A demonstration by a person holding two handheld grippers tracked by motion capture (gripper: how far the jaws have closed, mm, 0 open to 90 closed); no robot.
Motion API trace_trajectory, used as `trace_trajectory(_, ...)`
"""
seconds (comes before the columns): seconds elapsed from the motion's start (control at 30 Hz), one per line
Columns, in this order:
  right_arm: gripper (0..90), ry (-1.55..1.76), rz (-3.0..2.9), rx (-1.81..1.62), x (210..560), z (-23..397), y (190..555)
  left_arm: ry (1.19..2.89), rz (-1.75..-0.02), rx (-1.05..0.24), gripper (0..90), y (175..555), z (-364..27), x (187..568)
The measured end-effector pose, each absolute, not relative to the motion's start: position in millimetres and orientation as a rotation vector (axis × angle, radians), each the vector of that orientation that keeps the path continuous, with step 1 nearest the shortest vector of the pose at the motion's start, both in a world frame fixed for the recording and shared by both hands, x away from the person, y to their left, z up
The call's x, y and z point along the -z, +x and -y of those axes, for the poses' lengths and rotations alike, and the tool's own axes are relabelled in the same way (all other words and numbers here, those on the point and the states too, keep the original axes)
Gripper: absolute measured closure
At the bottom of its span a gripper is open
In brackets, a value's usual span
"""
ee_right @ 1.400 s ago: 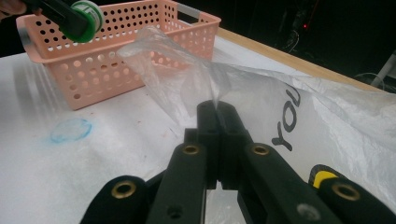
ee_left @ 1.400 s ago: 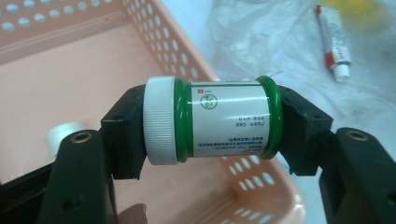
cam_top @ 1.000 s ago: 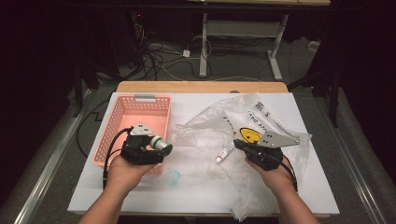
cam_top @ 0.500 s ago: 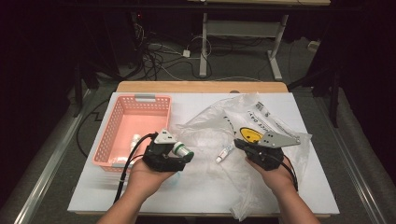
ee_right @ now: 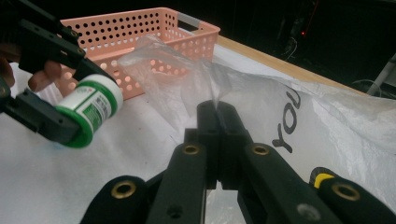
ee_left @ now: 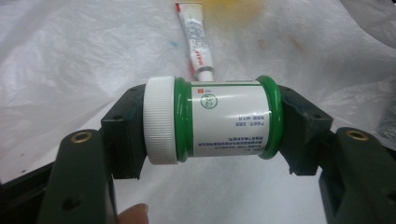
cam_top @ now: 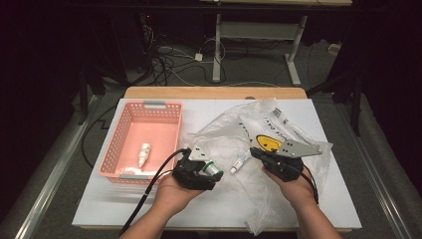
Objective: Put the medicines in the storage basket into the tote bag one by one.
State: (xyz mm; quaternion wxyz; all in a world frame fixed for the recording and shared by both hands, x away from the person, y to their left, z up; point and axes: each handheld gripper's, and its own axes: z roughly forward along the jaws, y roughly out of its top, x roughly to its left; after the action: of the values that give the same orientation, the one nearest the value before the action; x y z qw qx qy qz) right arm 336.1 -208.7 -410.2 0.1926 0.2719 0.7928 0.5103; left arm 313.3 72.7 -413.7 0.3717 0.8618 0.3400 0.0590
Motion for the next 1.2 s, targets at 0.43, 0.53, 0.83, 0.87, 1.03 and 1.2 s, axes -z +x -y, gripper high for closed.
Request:
trace_trajectory(0.43, 90.0, 0.736, -2.188, -1.459, 399.4, 209.7, 330.3, 2.202, -0.825, -0.135, 34.1, 316.3, -49.8, 429.7)
trace_trajectory(0.53, 90.0, 0.742, -2.185, -1.467, 398.1, 209.5, 330.6, 2.180, -0.815, -0.124, 34.1, 318.8, -44.2, 433.8)
trace_trajectory(0.83, 90.0, 0.736, -2.187, -1.461, 398.5, 207.9, 329.7, 2.144, -0.799, -0.099, 33.9, 328.1, -15.6, 452.5)
trace_trajectory(0.87, 90.0, 0.738, -2.186, -1.461, 398.6, 208.1, 329.8, 2.141, -0.798, -0.099, 34.0, 331.2, -11.1, 454.7)
trace_trajectory(1.03, 90.0, 0.745, -2.180, -1.472, 398.1, 210.6, 331.2, 2.077, -0.800, -0.143, 34.0, 358.3, 22.2, 462.2)
trace_trajectory(1.2, 90.0, 0.756, -2.173, -1.480, 398.4, 216.1, 332.9, 2.087, -0.826, -0.129, 15.2, 369.3, 41.8, 469.9)
